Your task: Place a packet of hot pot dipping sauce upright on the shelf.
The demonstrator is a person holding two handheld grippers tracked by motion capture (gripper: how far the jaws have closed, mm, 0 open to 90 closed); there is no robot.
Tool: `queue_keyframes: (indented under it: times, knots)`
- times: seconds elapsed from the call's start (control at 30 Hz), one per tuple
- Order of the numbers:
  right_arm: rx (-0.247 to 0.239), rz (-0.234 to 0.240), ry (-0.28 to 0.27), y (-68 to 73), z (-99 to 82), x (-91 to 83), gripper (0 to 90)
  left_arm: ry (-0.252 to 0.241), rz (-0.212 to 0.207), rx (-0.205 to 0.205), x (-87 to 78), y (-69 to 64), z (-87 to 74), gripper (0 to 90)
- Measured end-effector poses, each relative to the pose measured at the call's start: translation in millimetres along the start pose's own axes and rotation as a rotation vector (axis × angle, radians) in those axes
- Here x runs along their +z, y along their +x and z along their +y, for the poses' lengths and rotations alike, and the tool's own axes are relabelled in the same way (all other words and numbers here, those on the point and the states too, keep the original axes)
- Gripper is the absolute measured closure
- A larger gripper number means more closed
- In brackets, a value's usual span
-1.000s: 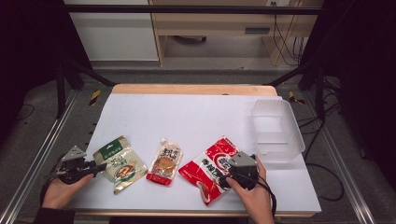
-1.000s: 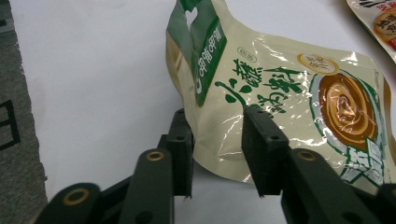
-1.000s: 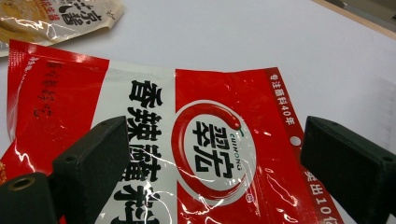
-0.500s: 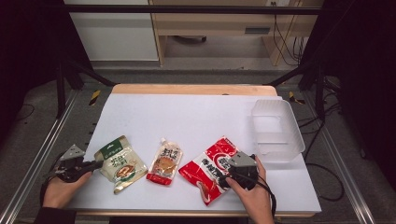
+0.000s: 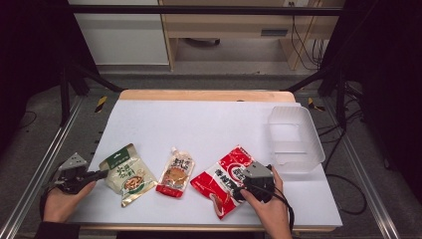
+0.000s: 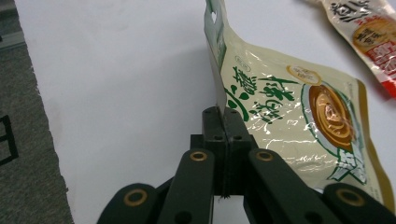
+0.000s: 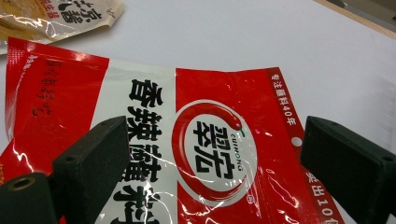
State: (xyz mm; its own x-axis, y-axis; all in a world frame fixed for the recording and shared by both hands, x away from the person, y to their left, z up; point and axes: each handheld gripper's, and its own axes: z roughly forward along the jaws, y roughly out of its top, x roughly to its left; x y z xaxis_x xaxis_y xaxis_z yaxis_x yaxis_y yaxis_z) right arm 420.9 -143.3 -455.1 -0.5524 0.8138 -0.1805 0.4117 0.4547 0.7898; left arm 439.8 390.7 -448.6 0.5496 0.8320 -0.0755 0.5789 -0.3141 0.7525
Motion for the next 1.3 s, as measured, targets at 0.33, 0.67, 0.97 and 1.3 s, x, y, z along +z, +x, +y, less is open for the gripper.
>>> queue_keyframes:
  times: [0.33, 0.67, 0.97, 1.3]
  knots:
    - [0.002, -0.004, -0.004, -1.5, -0.8, -1.2, 8.9, -0.101, -0.039, 0.061, -30.0, -14.6, 15.9, 90.0]
    - [0.035, 0.034, -0.006, 0.5, -0.3, 0.1, 8.5, -0.145, -0.097, 0.187, -56.5, -47.9, 40.1, 90.0]
    - [0.06, 0.073, -0.025, -0.3, 3.8, 0.6, 8.6, -0.133, -0.104, 0.261, -65.6, -60.6, 65.5, 90.0]
    - [-0.066, 0.151, -0.053, 2.3, 52.8, -3.7, 13.4, -0.102, -0.113, 0.291, -68.3, -54.1, 96.8, 90.0]
